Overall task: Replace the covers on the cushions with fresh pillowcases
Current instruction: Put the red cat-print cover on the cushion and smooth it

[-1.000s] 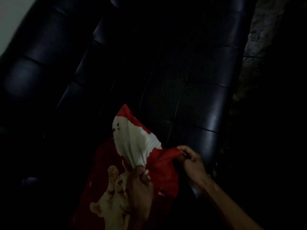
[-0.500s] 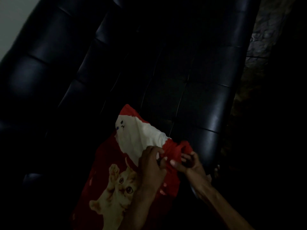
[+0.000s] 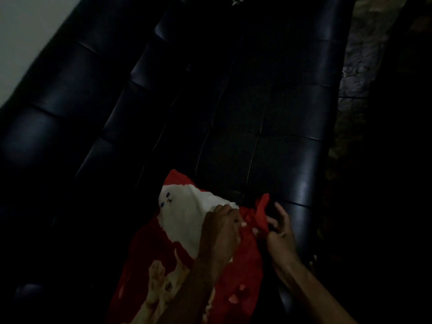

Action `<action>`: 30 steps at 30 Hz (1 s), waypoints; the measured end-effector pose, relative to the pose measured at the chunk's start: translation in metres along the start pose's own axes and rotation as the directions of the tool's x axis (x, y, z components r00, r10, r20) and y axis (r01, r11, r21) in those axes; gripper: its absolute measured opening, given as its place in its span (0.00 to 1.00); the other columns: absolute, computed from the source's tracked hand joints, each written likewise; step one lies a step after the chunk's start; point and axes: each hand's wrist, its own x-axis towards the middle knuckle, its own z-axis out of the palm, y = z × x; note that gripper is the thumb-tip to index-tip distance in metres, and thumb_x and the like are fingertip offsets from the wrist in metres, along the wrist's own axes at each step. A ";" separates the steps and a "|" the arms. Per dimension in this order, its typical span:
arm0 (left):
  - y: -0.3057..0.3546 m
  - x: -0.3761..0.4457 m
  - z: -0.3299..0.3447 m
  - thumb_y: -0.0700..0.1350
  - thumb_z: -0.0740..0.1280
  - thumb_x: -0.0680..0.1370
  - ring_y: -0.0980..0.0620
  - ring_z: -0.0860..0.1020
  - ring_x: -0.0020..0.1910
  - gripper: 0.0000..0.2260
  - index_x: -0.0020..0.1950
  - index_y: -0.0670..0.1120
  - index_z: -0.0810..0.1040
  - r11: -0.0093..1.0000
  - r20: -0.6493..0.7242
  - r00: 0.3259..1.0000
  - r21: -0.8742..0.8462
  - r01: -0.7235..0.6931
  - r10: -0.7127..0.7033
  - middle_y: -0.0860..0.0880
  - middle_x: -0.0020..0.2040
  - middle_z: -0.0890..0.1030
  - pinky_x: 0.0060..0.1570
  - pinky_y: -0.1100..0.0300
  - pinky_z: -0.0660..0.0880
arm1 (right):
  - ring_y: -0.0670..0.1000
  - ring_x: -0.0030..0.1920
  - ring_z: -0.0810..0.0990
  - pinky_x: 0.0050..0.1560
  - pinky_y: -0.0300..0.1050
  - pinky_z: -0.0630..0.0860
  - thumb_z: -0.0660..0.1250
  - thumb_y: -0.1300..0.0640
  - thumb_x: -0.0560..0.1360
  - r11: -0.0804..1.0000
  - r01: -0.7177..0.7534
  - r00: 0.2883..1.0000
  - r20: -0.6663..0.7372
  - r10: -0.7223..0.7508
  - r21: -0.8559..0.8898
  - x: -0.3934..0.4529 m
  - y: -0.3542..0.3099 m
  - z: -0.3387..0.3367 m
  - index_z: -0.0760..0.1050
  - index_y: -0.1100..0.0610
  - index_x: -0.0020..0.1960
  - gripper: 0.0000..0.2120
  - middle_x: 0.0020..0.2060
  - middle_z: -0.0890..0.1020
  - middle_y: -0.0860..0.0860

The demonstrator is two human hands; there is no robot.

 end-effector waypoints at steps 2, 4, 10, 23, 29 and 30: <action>-0.005 -0.012 0.004 0.45 0.66 0.73 0.48 0.79 0.43 0.07 0.43 0.46 0.84 0.995 0.060 0.998 0.099 0.023 -0.029 0.50 0.42 0.82 0.47 0.51 0.77 | 0.53 0.50 0.84 0.43 0.47 0.81 0.69 0.77 0.72 1.000 0.008 0.998 -0.057 -0.009 -0.012 -0.002 0.006 0.002 0.69 0.47 0.69 0.35 0.52 0.84 0.50; -0.011 -0.031 0.010 0.45 0.66 0.73 0.49 0.77 0.41 0.06 0.42 0.48 0.82 0.990 0.070 0.996 0.136 0.045 -0.055 0.52 0.40 0.80 0.44 0.48 0.77 | 0.54 0.47 0.84 0.46 0.49 0.80 0.70 0.79 0.69 0.998 0.038 0.995 -0.087 -0.041 -0.041 -0.004 0.016 0.003 0.74 0.51 0.61 0.30 0.50 0.84 0.54; -0.002 -0.044 0.004 0.53 0.59 0.76 0.52 0.76 0.38 0.11 0.38 0.52 0.77 0.971 0.055 0.995 0.227 0.072 -0.086 0.56 0.35 0.77 0.42 0.54 0.72 | 0.55 0.41 0.86 0.49 0.54 0.83 0.83 0.61 0.64 0.971 -0.007 0.977 -0.207 -0.044 -0.237 -0.013 0.046 -0.012 0.84 0.53 0.42 0.11 0.36 0.86 0.51; 0.007 0.007 -0.001 0.49 0.59 0.77 0.47 0.80 0.48 0.15 0.47 0.45 0.84 0.996 0.272 0.960 0.035 -0.079 0.067 0.48 0.46 0.83 0.54 0.55 0.71 | 0.51 0.47 0.85 0.50 0.51 0.82 0.79 0.57 0.70 0.978 0.080 0.964 -0.235 -0.126 -0.194 -0.023 0.043 -0.010 0.82 0.43 0.52 0.15 0.44 0.86 0.48; 0.000 -0.042 0.010 0.48 0.60 0.74 0.57 0.71 0.39 0.09 0.40 0.54 0.79 0.979 0.044 0.982 0.085 -0.187 0.184 0.57 0.36 0.75 0.42 0.63 0.65 | 0.50 0.54 0.85 0.56 0.55 0.82 0.81 0.39 0.63 0.990 0.042 0.999 -0.011 -0.043 -0.133 -0.022 0.039 -0.005 0.80 0.36 0.59 0.26 0.57 0.84 0.47; -0.003 -0.051 0.010 0.48 0.61 0.74 0.57 0.71 0.40 0.07 0.41 0.54 0.79 0.983 0.050 0.985 0.062 -0.170 0.167 0.57 0.37 0.74 0.43 0.62 0.65 | 0.49 0.53 0.85 0.55 0.52 0.83 0.82 0.44 0.64 0.987 0.058 0.998 0.008 -0.057 -0.151 -0.023 0.039 -0.003 0.81 0.36 0.57 0.23 0.56 0.85 0.46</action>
